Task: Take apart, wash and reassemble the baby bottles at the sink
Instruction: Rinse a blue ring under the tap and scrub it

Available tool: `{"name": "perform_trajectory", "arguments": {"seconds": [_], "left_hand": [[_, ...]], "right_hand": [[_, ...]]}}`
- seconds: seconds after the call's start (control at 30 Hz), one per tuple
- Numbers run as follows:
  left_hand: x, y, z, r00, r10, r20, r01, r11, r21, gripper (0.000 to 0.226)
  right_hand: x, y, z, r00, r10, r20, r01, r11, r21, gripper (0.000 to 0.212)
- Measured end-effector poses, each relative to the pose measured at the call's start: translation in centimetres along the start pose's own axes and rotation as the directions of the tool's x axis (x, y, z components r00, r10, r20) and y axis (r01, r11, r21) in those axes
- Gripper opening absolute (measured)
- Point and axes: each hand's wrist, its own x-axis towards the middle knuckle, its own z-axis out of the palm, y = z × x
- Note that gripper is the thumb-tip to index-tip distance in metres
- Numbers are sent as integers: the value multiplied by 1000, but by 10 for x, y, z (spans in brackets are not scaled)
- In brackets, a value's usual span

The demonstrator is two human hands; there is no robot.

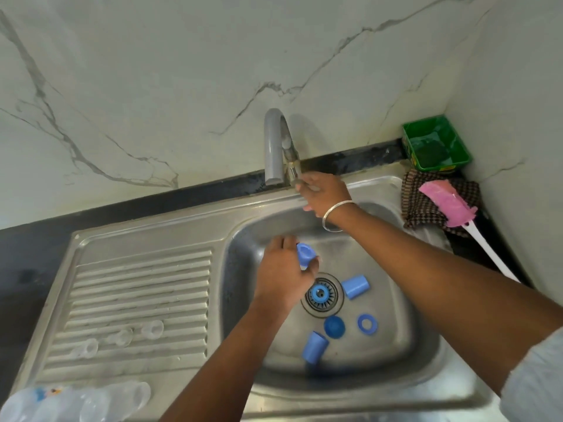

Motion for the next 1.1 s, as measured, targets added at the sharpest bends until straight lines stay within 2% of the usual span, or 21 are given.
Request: {"name": "perform_trajectory", "arguments": {"seconds": [0.03, 0.07, 0.13, 0.2, 0.27, 0.33, 0.4, 0.43, 0.53, 0.57, 0.63, 0.7, 0.77, 0.83, 0.93, 1.0, 1.1], "left_hand": [[-6, 0, 3, 999, -15, 31, 15, 1000, 11, 42], [-13, -2, 8, 993, -70, 99, 67, 997, 30, 42], [-26, -3, 15, 920, -254, 298, 229, 966, 117, 39], [-36, -4, 18, 866, -326, 379, 280, 945, 171, 39], [-43, 2, 18, 901, -262, 345, 214, 962, 169, 41], [-48, 8, 16, 959, -133, 251, 117, 990, 78, 40], [-52, 8, 13, 983, -59, 172, 55, 998, 29, 41], [-53, 6, 13, 980, -67, 189, 55, 996, 64, 42], [-55, 0, 9, 909, -266, 322, 214, 959, 187, 42], [-56, 1, 7, 906, -285, 312, 246, 956, 161, 43], [-56, 5, 6, 941, -227, 250, 212, 973, 87, 41], [-57, 9, 6, 935, -235, 264, 249, 968, -18, 38], [-57, 10, 5, 885, -319, 339, 395, 900, -184, 44], [-58, 13, 4, 864, -316, 393, 435, 861, -264, 48], [-64, 17, 4, 848, -285, 447, 478, 775, -414, 28], [-63, 20, 4, 812, -339, 475, 564, 665, -490, 25], [-63, 17, 5, 750, -382, 540, 656, 531, -536, 26]], "right_hand": [[-10, 9, -2, 998, 58, 5, -59, 995, 85, 16], [-20, 19, -2, 996, 92, -3, -91, 991, 98, 13], [-41, 45, -2, 994, 106, -11, -104, 991, 90, 17], [-61, 67, -1, 993, 114, 19, -115, 992, 54, 19], [-81, 83, -3, 991, 132, 36, -133, 991, 25, 16], [-97, 90, -5, 991, 131, 30, -132, 990, 41, 15], [-109, 95, -8, 993, 113, 19, -114, 993, 39, 15], [-114, 95, -10, 994, 112, 10, -112, 994, 12, 14], [-124, 94, -19, 997, 77, -27, -78, 995, -61, 15], [-127, 91, -23, 997, 54, -50, -58, 995, -84, 13], [-131, 85, -35, 992, -7, -129, -10, 991, -131, 11], [-133, 80, -48, 968, -63, -242, 15, 980, -199, 14], [-134, 79, -63, 924, -138, -357, 12, 943, -333, 13], [-132, 83, -80, 873, -213, -438, -30, 874, -485, 13], [-126, 93, -99, 809, -281, -517, -171, 728, -664, 28], [-120, 98, -109, 787, -237, -570, -303, 657, -691, 31], [-112, 110, -116, 780, -149, -607, -397, 632, -666, 23]]}}
